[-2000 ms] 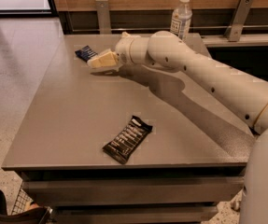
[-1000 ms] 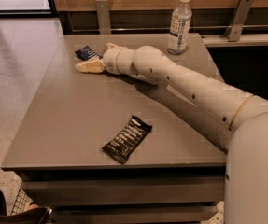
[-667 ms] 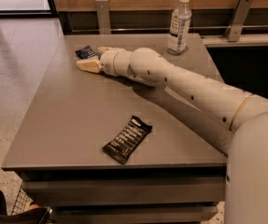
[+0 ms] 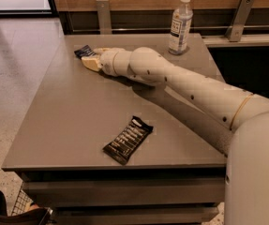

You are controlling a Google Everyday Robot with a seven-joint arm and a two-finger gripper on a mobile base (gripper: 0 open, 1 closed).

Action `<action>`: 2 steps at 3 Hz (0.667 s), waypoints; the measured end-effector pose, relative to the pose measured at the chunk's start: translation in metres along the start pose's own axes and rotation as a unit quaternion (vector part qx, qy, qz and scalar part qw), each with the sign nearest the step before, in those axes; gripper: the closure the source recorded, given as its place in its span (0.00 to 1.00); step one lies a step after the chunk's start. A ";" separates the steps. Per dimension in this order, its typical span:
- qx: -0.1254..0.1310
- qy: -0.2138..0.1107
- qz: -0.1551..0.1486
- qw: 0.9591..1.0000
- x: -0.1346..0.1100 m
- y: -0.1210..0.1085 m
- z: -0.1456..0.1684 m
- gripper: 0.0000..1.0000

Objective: Pick rxbar blueberry

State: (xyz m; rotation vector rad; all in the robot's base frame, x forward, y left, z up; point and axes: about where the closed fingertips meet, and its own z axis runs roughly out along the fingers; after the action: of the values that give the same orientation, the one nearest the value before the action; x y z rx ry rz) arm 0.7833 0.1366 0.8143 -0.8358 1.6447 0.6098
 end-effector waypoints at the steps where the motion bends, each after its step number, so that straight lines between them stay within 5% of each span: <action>1: 0.000 0.000 0.000 1.000 0.000 0.000 0.000 1.00; 2: 0.000 0.000 0.000 1.000 0.000 0.000 0.000 1.00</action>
Offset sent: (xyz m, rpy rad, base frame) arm 0.0000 0.0001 0.0000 0.0000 0.0000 0.0001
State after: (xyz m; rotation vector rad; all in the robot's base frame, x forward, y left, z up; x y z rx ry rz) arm 0.7833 0.1368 0.8142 -0.8360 1.6446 0.6100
